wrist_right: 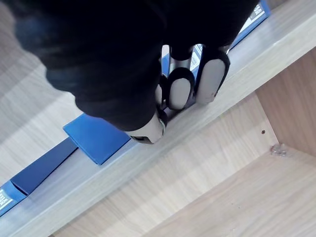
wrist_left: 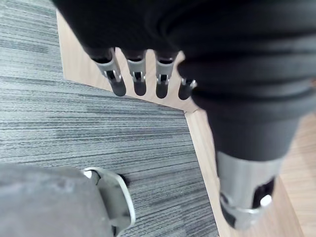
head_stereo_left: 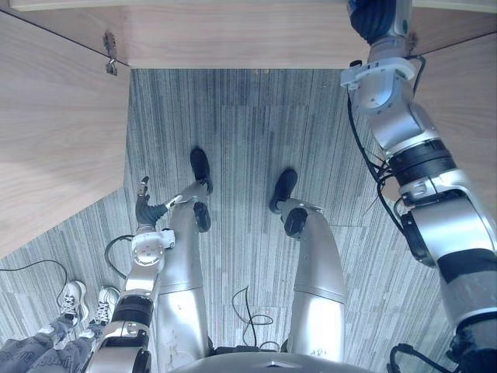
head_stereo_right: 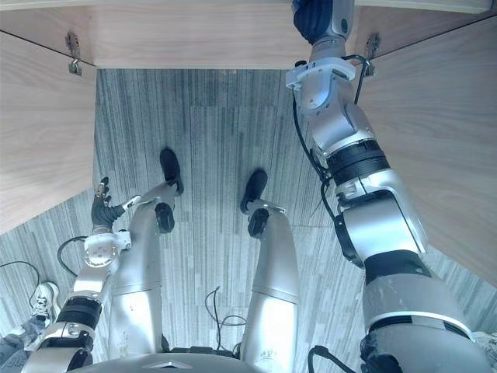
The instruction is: Walk over to the cabinet, pick up the folder, carry it to the office cabinet, place the folder inside the office cabinet, then close the office cabinet door
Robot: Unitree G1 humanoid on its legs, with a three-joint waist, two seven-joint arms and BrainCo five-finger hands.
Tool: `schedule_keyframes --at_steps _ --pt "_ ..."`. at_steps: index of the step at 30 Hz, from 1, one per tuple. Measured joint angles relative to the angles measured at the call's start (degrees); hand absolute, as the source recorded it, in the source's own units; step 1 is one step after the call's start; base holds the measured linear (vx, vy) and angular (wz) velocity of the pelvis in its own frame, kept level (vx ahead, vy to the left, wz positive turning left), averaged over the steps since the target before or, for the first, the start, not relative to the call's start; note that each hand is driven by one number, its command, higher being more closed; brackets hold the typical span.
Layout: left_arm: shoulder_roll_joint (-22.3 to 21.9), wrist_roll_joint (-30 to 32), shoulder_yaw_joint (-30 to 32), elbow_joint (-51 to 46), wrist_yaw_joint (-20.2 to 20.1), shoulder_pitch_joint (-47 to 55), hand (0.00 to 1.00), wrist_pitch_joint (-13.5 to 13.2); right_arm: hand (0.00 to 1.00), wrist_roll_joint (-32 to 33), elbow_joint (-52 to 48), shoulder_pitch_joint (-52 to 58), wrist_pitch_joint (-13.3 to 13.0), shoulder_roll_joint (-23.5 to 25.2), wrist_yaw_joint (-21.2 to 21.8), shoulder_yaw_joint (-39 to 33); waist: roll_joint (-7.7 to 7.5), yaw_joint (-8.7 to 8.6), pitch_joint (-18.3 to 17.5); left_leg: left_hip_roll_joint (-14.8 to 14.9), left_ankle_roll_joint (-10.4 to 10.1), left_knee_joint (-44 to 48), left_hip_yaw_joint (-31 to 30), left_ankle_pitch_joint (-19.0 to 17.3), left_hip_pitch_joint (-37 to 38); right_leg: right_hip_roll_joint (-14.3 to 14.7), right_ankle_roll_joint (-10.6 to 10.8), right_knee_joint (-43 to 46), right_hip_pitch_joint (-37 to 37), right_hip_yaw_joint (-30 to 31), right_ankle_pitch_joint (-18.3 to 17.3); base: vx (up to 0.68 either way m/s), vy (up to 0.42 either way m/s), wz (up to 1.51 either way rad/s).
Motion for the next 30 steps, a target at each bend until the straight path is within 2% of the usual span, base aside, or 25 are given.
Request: schedule_keyframes --at_steps 8,11,18,23,30 --pt "-0.66 -0.11 1.15 -0.40 0.12 -0.19 0.00 0.00 1.00 1.53 -2.35 0.09 0.69 -0.07 0.09 -0.17 0.03 -0.04 0.62 0.51 -0.57 -0.50 -0.31 0.99 0.00 0.15 -0.18 -0.11 0.11 -0.88 0.57 -0.01 -0.009 0.01" --pt "-0.75 -1.03 1.27 -0.41 0.46 -0.71 0.00 0.02 1.00 1.59 -4.97 1.44 0.72 0.53 0.08 -2.80 0.02 -0.01 1.15 0.79 -0.60 -0.30 -0.30 1.03 -0.01 0.48 -0.20 -0.29 0.20 -0.85 1.12 -0.01 -0.011 -0.02" --pt "-2.13 -0.98 2.25 -0.34 1.50 -1.41 0.00 0.64 1.00 2.55 -12.03 5.66 1.58 5.01 -0.42 -8.64 -0.02 0.68 1.20 1.30 -0.48 0.79 -0.55 0.92 -0.02 0.98 -0.67 -0.39 0.65 -0.93 1.12 0.00 -0.008 -0.02" --pt "-2.71 -0.95 3.15 -0.15 1.65 -1.48 0.00 1.20 1.00 2.15 -16.52 7.51 1.65 6.63 -1.66 -9.65 -0.02 0.80 1.19 1.42 -0.23 1.65 -0.72 -0.15 0.29 0.98 -0.69 -0.25 1.54 -0.97 0.83 0.00 0.000 0.00" --pt "-3.20 -0.95 3.29 0.10 1.68 -1.56 0.00 1.63 1.00 0.37 -16.92 7.54 1.66 6.65 -1.63 -9.66 -0.03 1.49 1.19 1.39 -0.14 1.51 -0.56 -0.20 0.96 1.02 -0.81 -0.62 2.15 -0.90 0.92 0.00 0.000 0.00"
